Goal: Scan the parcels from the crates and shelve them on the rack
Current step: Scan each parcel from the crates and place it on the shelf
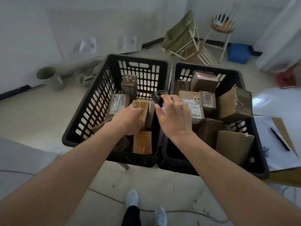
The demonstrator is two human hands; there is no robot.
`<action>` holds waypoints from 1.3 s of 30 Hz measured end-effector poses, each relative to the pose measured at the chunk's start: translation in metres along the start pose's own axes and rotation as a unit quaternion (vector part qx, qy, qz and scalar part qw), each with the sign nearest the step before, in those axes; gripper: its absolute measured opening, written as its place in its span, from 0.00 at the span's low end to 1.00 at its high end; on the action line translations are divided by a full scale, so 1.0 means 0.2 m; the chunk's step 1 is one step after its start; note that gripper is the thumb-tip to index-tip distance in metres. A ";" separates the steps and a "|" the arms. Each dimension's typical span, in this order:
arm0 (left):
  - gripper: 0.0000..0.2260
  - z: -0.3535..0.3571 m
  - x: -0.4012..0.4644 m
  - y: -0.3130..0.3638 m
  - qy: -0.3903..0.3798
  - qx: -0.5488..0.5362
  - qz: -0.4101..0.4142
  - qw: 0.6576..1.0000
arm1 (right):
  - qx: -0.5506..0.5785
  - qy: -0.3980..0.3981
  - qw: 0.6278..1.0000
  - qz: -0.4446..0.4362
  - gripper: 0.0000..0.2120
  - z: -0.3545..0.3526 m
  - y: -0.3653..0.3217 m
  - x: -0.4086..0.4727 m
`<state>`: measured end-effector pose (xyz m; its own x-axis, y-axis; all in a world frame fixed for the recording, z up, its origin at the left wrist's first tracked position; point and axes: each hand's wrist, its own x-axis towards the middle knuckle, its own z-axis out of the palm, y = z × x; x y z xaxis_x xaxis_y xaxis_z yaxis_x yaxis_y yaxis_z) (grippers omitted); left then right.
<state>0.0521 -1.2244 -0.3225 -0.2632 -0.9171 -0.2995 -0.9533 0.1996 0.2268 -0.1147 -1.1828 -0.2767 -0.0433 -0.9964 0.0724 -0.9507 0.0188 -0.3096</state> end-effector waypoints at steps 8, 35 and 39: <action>0.33 0.18 0.28 -0.11 -0.029 -0.006 -0.042 0.999 | -0.023 0.009 0.999 0.028 0.22 0.10 -0.07 0.19; 0.15 -0.11 0.23 -0.31 -0.022 -0.814 -0.184 0.550 | 0.034 0.006 0.999 0.018 0.22 0.09 -0.05 0.24; 0.27 -0.15 0.19 -0.25 -0.073 -0.770 -0.135 0.619 | 0.051 0.019 0.999 0.001 0.23 0.07 -0.04 0.24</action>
<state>0.0937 -1.2799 -0.3165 -0.2435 -0.7815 -0.5744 0.2768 -0.6236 0.7311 -0.1047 -1.2312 -0.2835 -0.0589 -0.9926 0.1059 -0.9145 0.0111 -0.4044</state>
